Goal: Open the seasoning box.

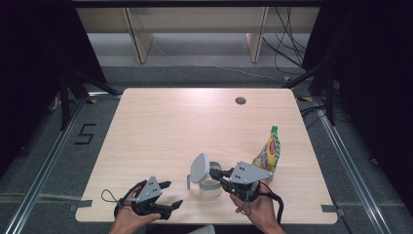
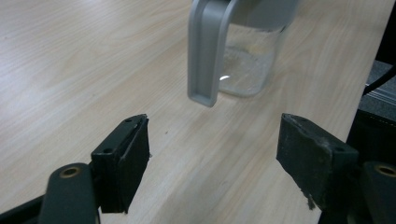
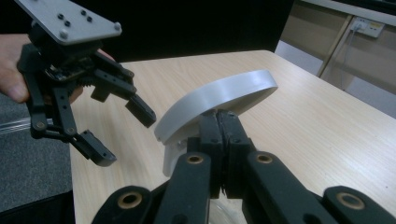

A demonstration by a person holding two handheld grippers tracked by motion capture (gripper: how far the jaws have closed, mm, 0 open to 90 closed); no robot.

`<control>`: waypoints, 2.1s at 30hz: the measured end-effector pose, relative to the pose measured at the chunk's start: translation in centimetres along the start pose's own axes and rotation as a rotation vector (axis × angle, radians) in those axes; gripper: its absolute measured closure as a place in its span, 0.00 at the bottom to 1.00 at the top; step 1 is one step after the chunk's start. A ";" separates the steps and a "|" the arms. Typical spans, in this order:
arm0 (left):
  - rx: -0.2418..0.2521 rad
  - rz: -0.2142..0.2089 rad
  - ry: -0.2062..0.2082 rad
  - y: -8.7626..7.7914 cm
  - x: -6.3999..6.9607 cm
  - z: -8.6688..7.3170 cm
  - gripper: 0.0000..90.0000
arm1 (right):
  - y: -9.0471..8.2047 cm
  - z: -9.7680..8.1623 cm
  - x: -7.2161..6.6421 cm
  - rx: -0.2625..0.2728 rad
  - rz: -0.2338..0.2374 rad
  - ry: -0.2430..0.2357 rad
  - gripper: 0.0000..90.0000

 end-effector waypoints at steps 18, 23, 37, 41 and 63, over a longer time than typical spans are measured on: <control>0.006 -0.005 -0.039 0.0 0.1 -0.3 0.22 | 2.0 0.7 -1.8 0.000 0.062 -0.037 0.99; 0.001 0.017 -0.056 -0.4 -0.3 -0.4 0.20 | 0.9 0.4 -1.6 0.014 0.047 -0.035 0.94; 0.003 0.028 -0.038 -0.3 -0.4 -0.4 0.20 | -4.2 -3.4 -0.4 -0.009 -0.048 0.060 0.71; -0.002 0.030 -0.069 -0.2 -0.3 -0.5 0.20 | -6.2 -4.4 0.4 -0.002 -0.079 0.109 0.66; -0.028 0.038 -0.013 -0.1 -0.3 -0.6 0.20 | -11.3 -8.2 3.3 -0.042 -0.248 0.230 0.51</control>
Point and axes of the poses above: each handheld gripper's, and its own axes: y roughly forward along the jaws, z roughly out of its top, x roughly to its right, the point moved 4 cm from there along y, roughly forward along the jaws, and after that the axes turned 3 degrees about y, right-handed, at the moved point
